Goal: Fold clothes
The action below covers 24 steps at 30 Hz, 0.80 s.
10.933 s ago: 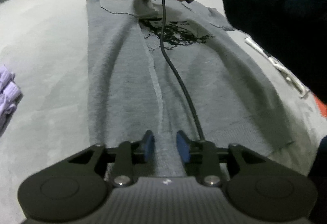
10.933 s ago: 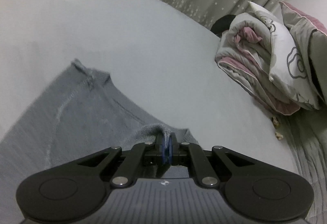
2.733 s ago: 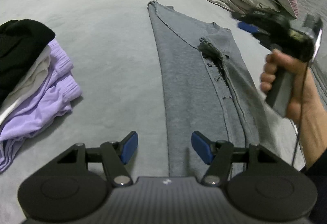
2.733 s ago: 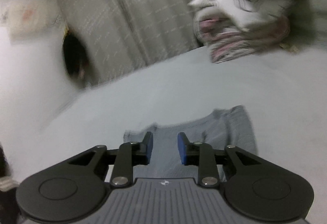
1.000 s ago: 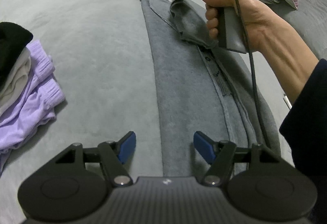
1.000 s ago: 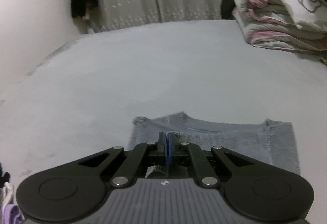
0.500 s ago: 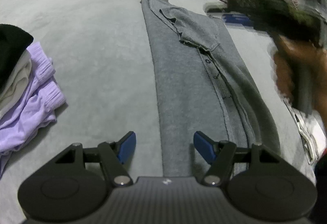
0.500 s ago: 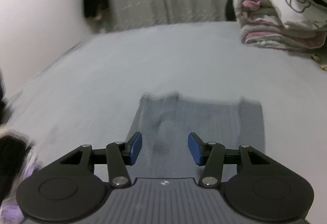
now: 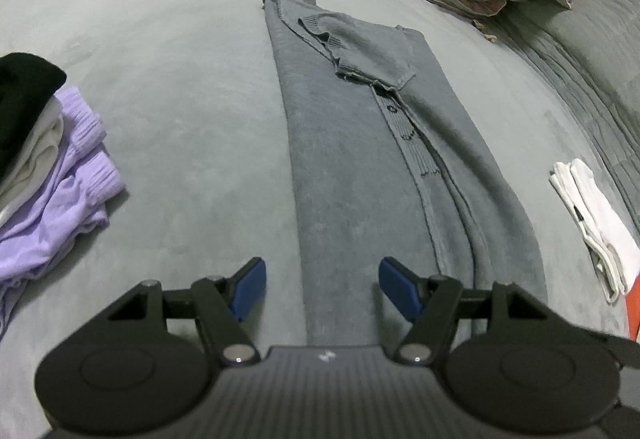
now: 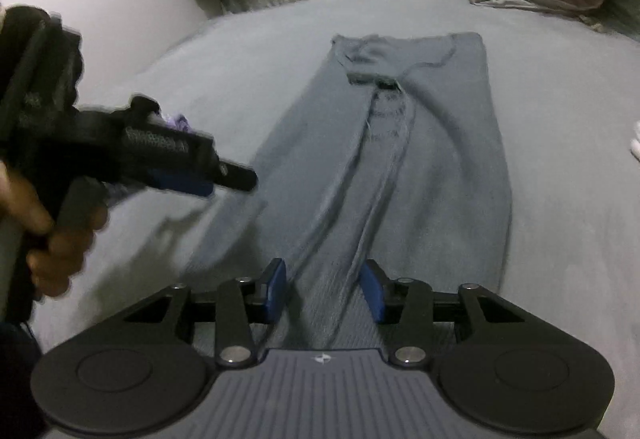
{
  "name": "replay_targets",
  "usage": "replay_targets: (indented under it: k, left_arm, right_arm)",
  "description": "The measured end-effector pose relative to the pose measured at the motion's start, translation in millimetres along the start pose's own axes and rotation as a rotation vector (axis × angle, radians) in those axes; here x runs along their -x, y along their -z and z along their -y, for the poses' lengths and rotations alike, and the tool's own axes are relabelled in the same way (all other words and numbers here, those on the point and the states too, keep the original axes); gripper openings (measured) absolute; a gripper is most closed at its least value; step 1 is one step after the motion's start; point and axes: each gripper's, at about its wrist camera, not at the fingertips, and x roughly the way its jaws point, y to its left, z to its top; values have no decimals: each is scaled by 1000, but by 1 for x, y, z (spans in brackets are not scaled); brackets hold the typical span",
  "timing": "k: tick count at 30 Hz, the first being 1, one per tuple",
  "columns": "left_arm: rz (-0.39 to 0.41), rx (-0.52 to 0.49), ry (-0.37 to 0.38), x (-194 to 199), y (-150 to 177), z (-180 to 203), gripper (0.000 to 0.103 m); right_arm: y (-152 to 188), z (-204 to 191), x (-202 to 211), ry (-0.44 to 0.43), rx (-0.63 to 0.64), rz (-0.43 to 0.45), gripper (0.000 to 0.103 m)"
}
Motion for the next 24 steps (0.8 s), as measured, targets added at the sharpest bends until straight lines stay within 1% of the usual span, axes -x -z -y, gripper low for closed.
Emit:
replay_targets:
  k: [1,5,6,9,10,12,14,17,19,21,23,24]
  left_arm:
    - [-2,-2,-2,0,1,0,65]
    - [-4,-5,10,4,5,-2,65]
    - [0,-6,16,6,6,-1,65]
    - [11,-13,30,13,7,0,65]
    - [11,-14,30,14,8,0,65]
    - [11,-15,29,14,8,-1,65]
    - [10,-13,26,14,8,-1,65]
    - [9,-6,29,15,8,-3,65]
    - [11,-4,35,17,9,-3,65]
    - [10,-8,36,17,9,-2,66]
    - [8,-13,36,16,8,-1,66]
    - [6,-16,37,15,8,0,66]
  right_arm:
    - [4,-2,1,31,8,11,8]
    - [3,-3,23,86,31,118,7]
    - [2,-6,27,105,64,134,7]
    - [-3,-24,35,168,210,162,7]
    - [-3,-33,32,198,284,160,7]
    - [5,-58,18,260,460,138,7]
    - [19,-78,3,262,575,93,7]
    - [30,-82,-10,241,560,67,8]
    - [32,-77,-14,257,541,54,9]
    - [31,-70,-14,265,513,44,15]
    - [23,-62,-7,218,438,42,27]
    - [20,-56,-3,178,389,43,29]
